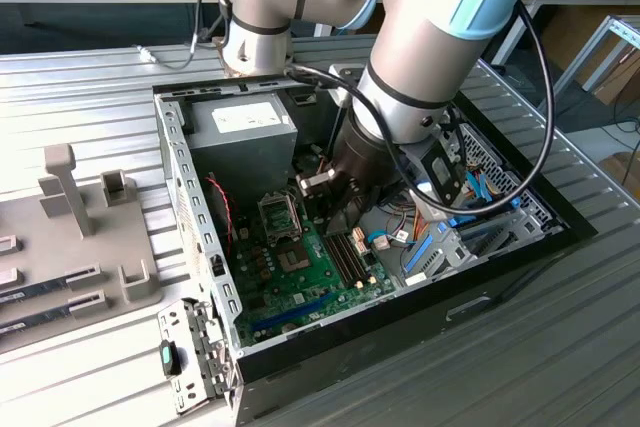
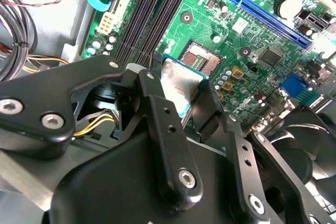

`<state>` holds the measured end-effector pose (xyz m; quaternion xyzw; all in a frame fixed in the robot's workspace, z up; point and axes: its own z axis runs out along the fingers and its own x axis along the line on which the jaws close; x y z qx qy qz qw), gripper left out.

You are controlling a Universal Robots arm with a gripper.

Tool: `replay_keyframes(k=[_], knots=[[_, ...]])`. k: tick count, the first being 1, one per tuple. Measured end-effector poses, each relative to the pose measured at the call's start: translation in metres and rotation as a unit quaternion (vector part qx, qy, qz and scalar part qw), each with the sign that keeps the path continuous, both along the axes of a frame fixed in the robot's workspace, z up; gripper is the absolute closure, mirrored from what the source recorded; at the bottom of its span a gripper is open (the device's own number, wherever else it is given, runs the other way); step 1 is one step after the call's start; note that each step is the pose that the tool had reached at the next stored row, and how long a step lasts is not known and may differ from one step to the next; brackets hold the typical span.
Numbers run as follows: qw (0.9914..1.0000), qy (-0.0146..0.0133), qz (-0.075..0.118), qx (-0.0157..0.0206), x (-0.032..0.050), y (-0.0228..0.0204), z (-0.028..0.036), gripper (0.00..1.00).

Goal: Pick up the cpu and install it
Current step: 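Place the cpu into insertion slot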

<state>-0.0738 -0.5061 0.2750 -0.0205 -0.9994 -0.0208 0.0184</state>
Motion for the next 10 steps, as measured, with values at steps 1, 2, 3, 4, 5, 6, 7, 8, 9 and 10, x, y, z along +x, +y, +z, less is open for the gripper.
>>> replay_keyframes(k=[1, 2, 3, 4, 5, 6, 7, 8, 9, 10], knots=[[1.00000, 0.0000, 0.000, 0.0000, 0.0000, 0.0000, -0.0005, 0.53], [1.00000, 0.0000, 0.000, 0.0000, 0.0000, 0.0000, -0.0011, 0.53], [1.00000, 0.0000, 0.000, 0.0000, 0.0000, 0.0000, -0.0016, 0.53], [1.00000, 0.0000, 0.000, 0.0000, 0.0000, 0.0000, -0.0021, 0.53], [1.00000, 0.0000, 0.000, 0.0000, 0.0000, 0.0000, -0.0026, 0.53], [1.00000, 0.0000, 0.000, 0.0000, 0.0000, 0.0000, -0.0033, 0.53], [1.00000, 0.0000, 0.000, 0.0000, 0.0000, 0.0000, -0.0039, 0.53], [1.00000, 0.0000, 0.000, 0.0000, 0.0000, 0.0000, -0.0044, 0.53], [1.00000, 0.0000, 0.000, 0.0000, 0.0000, 0.0000, -0.0049, 0.53], [1.00000, 0.0000, 0.000, 0.0000, 0.0000, 0.0000, -0.0054, 0.53]])
